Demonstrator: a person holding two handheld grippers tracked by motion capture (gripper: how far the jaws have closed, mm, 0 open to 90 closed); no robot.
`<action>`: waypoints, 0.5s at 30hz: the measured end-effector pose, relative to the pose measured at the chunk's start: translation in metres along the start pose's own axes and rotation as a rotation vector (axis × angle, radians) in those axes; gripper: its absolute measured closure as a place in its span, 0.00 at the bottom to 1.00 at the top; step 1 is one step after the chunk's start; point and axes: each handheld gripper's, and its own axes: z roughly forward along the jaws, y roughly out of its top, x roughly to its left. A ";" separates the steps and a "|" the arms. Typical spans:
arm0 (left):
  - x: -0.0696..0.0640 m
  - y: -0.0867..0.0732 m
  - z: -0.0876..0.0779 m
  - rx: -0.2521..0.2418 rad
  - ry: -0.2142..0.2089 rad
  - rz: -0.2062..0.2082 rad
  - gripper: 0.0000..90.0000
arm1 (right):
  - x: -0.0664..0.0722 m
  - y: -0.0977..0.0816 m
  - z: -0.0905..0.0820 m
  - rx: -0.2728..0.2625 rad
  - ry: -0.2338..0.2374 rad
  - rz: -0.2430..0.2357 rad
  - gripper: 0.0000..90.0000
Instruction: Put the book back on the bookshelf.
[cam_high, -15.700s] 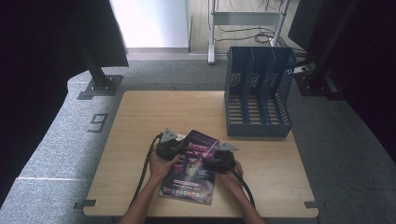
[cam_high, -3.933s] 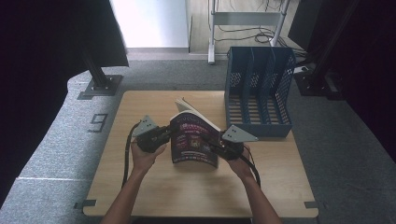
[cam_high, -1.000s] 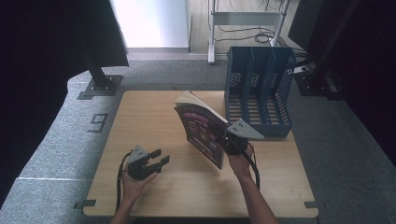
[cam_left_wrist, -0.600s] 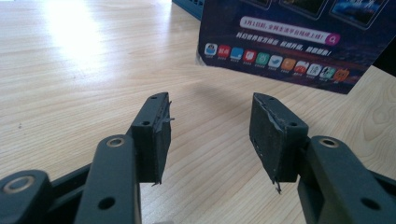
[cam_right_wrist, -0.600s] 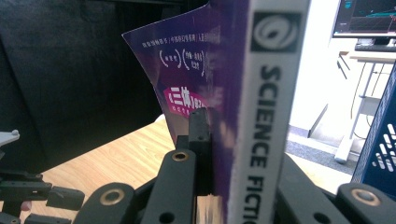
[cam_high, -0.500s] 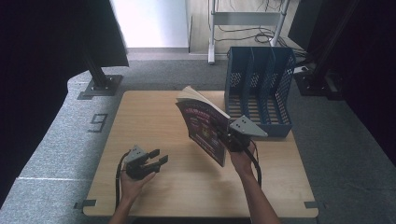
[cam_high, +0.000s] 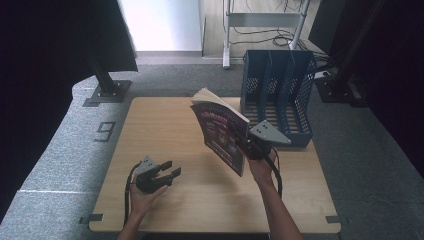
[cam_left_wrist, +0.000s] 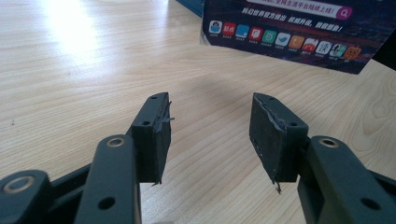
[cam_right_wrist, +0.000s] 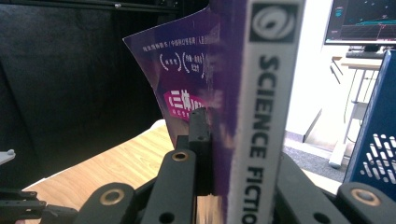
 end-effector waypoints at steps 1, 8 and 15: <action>0.000 0.000 0.000 -0.001 0.001 0.000 0.54 | -0.001 0.001 0.000 -0.001 0.000 -0.003 0.91; 0.001 -0.001 0.000 -0.002 0.001 -0.003 0.54 | -0.004 0.007 -0.002 -0.015 -0.005 0.002 0.91; 0.001 -0.001 -0.001 -0.006 0.000 -0.009 0.54 | -0.007 0.010 -0.003 -0.021 -0.016 0.005 0.91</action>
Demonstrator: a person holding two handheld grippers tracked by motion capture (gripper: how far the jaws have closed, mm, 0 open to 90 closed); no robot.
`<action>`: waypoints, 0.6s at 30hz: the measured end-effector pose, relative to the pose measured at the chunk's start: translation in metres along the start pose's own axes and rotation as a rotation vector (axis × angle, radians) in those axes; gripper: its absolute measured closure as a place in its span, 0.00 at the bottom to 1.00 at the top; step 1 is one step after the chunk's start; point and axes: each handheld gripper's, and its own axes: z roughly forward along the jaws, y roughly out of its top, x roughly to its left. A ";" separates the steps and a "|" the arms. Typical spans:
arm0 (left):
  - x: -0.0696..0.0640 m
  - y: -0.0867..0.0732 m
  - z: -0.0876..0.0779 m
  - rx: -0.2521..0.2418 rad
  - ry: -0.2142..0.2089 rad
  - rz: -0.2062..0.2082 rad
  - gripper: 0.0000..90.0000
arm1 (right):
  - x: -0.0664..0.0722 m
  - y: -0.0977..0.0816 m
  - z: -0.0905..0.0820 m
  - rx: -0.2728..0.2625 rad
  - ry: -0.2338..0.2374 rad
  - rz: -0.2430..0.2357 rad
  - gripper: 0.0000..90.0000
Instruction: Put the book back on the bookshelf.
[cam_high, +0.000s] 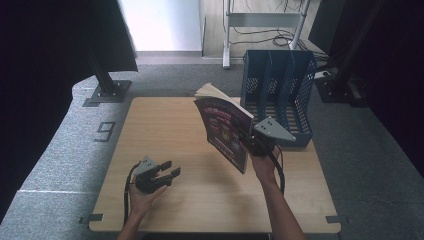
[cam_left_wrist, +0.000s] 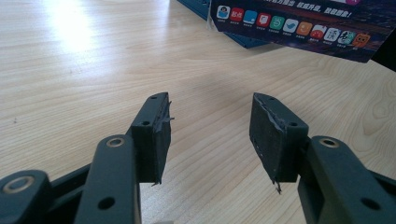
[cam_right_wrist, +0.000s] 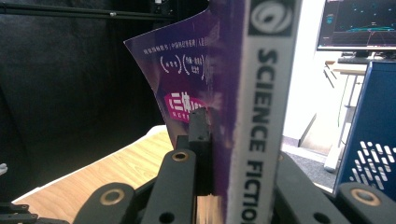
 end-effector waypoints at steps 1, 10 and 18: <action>0.000 0.000 0.000 -0.002 -0.002 -0.003 0.54 | 0.000 0.001 0.000 -0.002 -0.003 0.001 0.91; 0.001 0.000 0.000 -0.001 -0.011 -0.013 0.54 | -0.006 0.007 -0.004 -0.020 -0.023 0.010 0.91; 0.002 -0.001 0.001 0.002 -0.021 -0.028 0.54 | -0.009 0.014 -0.008 -0.032 -0.021 0.012 0.91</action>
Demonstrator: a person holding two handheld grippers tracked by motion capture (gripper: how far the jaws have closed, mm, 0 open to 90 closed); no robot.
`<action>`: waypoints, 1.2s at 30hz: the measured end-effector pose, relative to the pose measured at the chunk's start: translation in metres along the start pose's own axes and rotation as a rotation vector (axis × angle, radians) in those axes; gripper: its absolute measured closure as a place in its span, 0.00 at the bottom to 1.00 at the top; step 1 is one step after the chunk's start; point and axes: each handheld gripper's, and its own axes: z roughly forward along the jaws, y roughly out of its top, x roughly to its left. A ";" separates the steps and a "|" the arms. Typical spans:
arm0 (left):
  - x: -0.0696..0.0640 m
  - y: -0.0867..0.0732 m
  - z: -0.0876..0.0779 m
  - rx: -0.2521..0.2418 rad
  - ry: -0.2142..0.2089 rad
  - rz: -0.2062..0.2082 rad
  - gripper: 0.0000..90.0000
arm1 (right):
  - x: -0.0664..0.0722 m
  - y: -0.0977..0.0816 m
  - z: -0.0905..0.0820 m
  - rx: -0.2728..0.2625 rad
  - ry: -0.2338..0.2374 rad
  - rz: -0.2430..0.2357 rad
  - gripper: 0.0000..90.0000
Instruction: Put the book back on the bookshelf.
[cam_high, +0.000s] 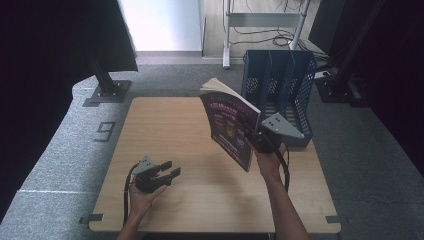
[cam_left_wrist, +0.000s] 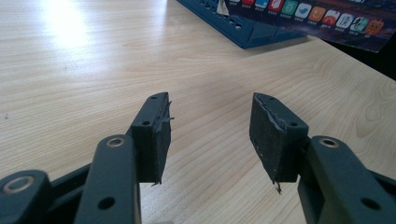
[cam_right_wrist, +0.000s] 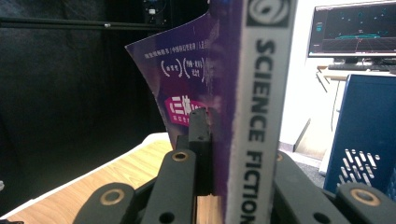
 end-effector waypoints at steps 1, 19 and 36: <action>0.000 0.000 0.000 0.001 0.000 0.001 0.54 | 0.000 0.001 0.000 -0.001 -0.001 0.002 0.91; 0.003 -0.001 0.000 0.006 0.004 -0.007 0.53 | -0.018 0.011 -0.009 -0.011 -0.059 0.013 0.91; 0.003 -0.002 0.001 0.008 0.009 -0.010 0.54 | -0.034 0.013 -0.011 -0.012 -0.109 0.027 0.91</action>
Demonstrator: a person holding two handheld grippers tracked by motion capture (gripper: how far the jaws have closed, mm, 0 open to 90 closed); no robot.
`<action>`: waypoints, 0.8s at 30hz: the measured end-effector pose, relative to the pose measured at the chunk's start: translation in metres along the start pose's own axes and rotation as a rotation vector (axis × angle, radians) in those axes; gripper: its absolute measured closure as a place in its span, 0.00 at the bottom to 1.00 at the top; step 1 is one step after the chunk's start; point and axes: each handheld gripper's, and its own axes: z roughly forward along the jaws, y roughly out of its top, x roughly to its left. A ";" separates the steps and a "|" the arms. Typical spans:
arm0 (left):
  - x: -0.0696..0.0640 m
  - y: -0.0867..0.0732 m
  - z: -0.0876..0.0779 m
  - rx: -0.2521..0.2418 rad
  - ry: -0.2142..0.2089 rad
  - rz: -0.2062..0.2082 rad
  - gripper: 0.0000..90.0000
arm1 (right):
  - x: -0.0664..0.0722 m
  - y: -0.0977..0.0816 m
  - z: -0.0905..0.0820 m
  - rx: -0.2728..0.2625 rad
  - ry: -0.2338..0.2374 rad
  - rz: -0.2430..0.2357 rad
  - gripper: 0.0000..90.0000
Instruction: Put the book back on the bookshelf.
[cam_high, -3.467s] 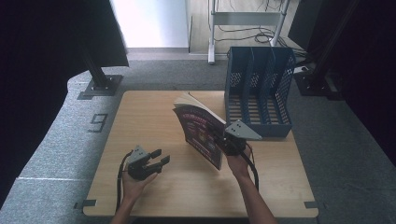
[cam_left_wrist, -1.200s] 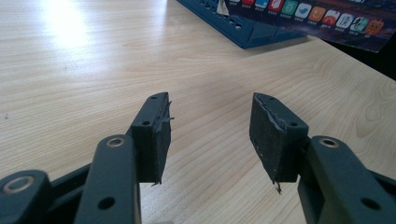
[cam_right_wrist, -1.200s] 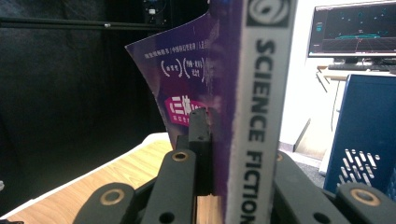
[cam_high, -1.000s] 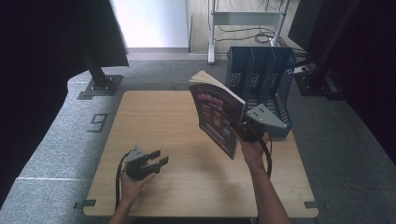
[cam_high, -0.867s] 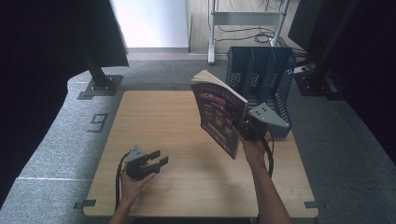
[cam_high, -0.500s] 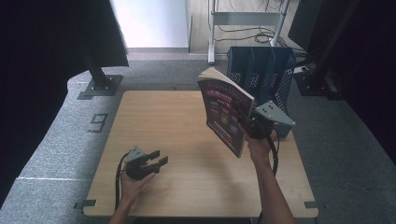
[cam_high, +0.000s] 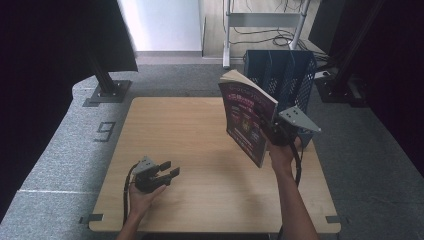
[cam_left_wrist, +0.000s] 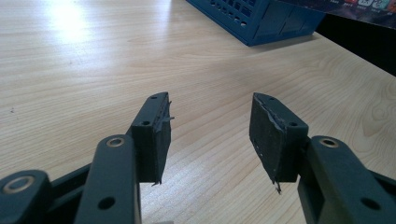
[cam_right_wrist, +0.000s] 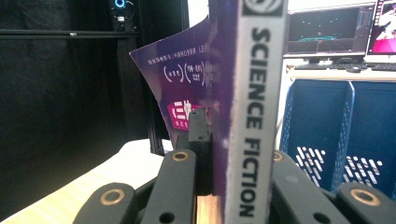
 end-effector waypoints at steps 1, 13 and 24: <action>0.000 0.000 0.000 -0.001 -0.001 0.000 0.54 | -0.001 0.000 0.000 0.000 -0.003 -0.001 0.91; 0.000 0.000 0.000 -0.004 0.002 0.001 0.54 | -0.012 0.004 -0.003 -0.009 -0.041 0.004 0.91; -0.002 0.000 0.000 -0.012 0.001 0.001 0.54 | -0.023 0.005 -0.005 -0.018 -0.080 0.016 0.91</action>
